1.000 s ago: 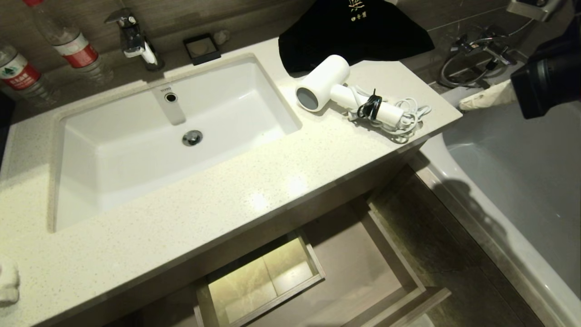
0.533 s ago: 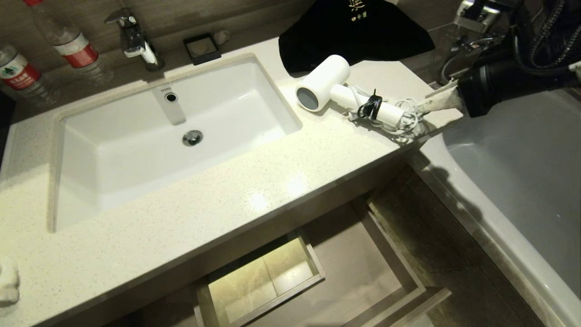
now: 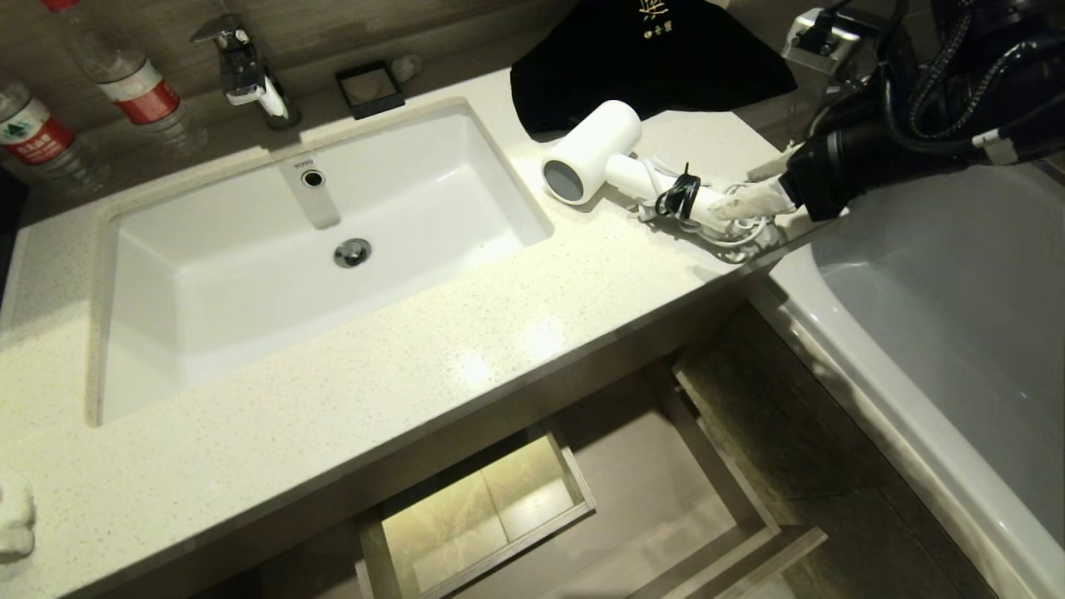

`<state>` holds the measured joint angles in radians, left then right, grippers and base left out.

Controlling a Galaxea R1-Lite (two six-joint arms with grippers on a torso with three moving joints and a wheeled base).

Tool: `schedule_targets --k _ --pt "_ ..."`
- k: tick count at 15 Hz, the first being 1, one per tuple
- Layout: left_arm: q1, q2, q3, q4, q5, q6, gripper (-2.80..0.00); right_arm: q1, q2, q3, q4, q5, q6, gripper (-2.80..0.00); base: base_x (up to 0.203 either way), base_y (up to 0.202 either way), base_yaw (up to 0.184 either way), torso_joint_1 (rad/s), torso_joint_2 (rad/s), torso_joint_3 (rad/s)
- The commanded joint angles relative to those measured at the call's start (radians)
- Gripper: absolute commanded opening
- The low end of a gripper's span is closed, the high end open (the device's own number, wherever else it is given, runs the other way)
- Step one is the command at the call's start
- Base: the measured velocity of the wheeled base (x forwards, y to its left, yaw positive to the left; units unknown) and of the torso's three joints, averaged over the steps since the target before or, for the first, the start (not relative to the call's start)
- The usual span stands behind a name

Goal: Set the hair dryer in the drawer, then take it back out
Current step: Pick up the hairdryer

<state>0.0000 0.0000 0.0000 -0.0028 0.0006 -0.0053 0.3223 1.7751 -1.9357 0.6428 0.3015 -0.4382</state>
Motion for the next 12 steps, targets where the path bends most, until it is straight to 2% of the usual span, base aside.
schedule_targets --k 1,9,12 --pt "0.0 0.0 0.0 0.0 0.001 -0.001 -2.8 0.007 0.015 0.0 -0.003 0.001 -0.028 0.0 0.0 0.0 0.0 0.0 0.0 0.0" --pt "0.0 0.0 0.0 0.0 -0.001 -0.001 -2.8 0.006 0.057 -0.005 0.017 0.001 -0.244 0.0 0.0 0.0 0.0 0.0 0.0 0.0" --pt "0.0 0.0 0.0 0.0 0.0 -0.001 -2.8 0.004 0.077 -0.006 0.013 -0.004 -0.249 0.0 0.0 0.0 0.0 0.0 0.0 0.0"
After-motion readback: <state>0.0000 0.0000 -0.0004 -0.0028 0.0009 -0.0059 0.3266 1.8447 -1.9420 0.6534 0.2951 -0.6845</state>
